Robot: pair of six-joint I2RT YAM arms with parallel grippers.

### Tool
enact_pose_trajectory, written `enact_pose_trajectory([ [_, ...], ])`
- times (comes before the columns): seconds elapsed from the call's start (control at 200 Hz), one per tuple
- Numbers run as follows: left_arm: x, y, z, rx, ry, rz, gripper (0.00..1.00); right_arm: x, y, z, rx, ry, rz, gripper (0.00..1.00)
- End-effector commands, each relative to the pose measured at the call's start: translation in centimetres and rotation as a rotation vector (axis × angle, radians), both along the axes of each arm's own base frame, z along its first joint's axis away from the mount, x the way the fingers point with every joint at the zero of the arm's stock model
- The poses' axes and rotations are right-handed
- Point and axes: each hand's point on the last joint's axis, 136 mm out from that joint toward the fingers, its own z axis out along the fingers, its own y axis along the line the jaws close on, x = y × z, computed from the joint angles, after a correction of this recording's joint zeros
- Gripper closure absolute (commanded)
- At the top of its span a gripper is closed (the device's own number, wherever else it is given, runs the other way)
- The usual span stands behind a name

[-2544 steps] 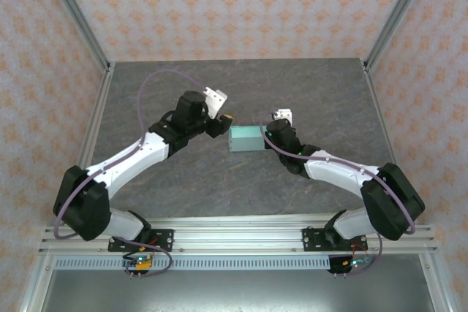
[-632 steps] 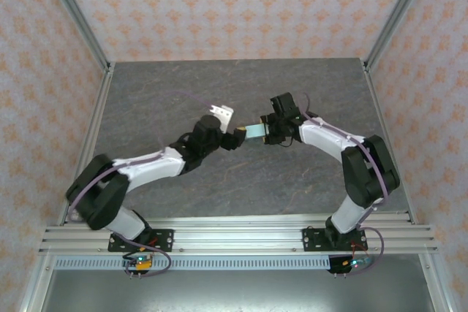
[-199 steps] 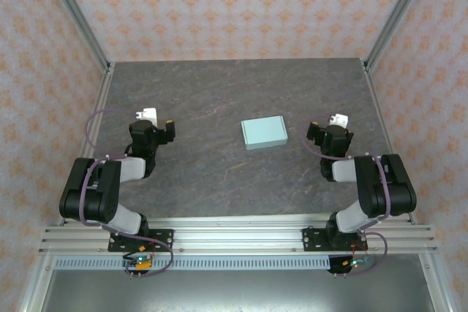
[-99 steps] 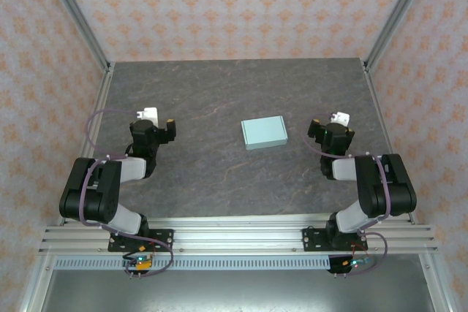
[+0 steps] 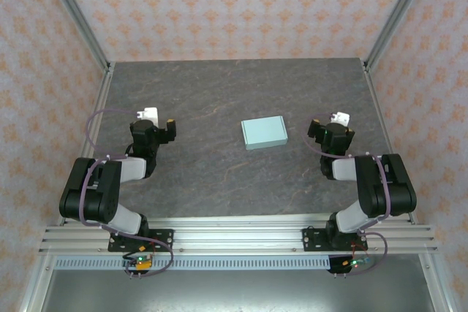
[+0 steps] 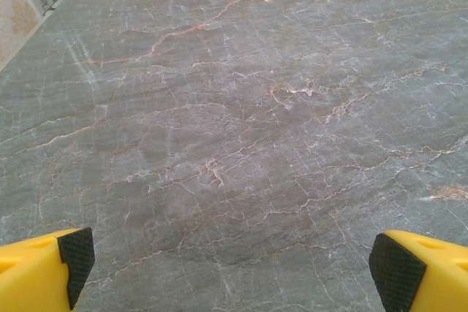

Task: Fold the paper box

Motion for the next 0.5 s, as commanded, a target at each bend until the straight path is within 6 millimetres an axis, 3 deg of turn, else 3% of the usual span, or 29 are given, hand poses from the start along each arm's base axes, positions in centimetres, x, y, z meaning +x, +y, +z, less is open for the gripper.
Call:
enact_pose_trajectory([
  [0.0,0.03,0.3,0.29,0.009,-0.022,0.02,0.0,0.44,-0.35,0.95,0.006,-0.027,-0.024,0.01],
  [0.496,0.03,0.28,0.33,0.01,-0.023,0.02,0.0,0.58,-0.02,0.85,0.01,-0.021,-0.004,0.01],
])
